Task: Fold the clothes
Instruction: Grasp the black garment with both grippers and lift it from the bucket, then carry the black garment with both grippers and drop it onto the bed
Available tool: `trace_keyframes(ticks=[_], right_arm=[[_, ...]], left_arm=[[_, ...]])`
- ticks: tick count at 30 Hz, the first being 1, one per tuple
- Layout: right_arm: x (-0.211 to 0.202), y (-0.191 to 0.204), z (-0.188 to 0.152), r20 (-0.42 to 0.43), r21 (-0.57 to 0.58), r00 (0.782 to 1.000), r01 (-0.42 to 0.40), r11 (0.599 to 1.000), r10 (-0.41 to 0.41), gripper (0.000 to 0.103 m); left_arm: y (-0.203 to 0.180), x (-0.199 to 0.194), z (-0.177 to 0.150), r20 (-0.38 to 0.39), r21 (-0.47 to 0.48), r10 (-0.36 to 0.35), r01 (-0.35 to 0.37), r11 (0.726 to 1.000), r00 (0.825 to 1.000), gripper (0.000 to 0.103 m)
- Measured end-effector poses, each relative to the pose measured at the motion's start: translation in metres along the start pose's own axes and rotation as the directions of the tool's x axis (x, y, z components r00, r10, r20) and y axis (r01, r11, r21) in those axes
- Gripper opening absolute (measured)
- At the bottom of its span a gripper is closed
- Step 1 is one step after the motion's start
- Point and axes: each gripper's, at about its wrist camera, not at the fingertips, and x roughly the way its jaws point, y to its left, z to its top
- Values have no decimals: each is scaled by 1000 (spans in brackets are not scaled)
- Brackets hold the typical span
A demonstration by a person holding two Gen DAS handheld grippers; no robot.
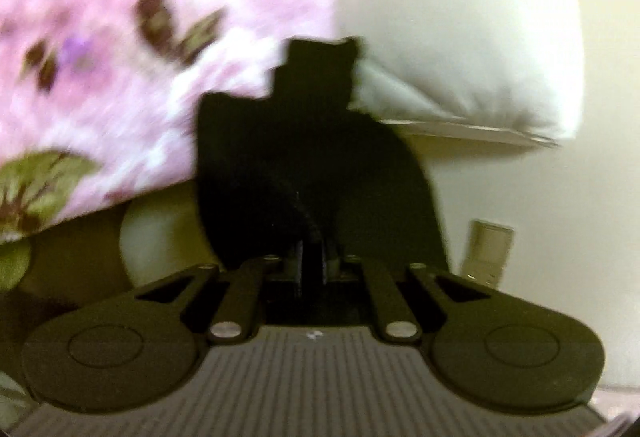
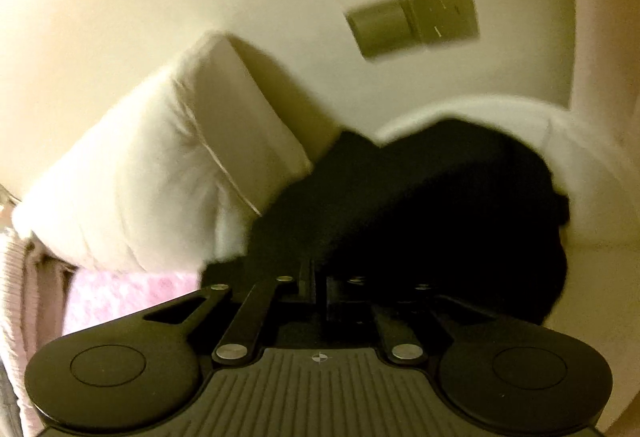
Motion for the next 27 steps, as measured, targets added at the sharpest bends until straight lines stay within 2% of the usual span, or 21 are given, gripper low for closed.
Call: trace_keyframes(ticks=[4,8,11,14,18,21,24,27], right_arm=[[-24,34,17,74,-60,992,-98,993,103,2],[-47,86,23,122,-170,968,-200,965,221,2],[-65,127,27,144,-258,939,-269,928,312,3],[-84,171,28,158,-336,902,-333,881,402,2],[-114,230,16,139,-419,827,-450,789,545,2],[-139,276,-6,100,-462,749,-548,697,655,2],[-162,318,-35,47,-474,678,-631,614,734,2],[-184,361,-73,-16,-470,605,-708,528,796,2]], left_arm=[[-29,-40,4,52,116,-59,53,992,997,5],[-48,-86,9,118,183,-137,114,976,983,5],[-59,-124,11,173,231,-198,156,960,965,5],[-59,-175,9,247,276,-270,199,940,931,5],[-41,-262,-10,369,319,-338,224,921,866,5],[-12,-340,-38,480,328,-352,208,922,804,5],[18,-419,-65,583,334,-361,190,923,728,5],[47,-497,-93,675,338,-366,173,925,640,5]])
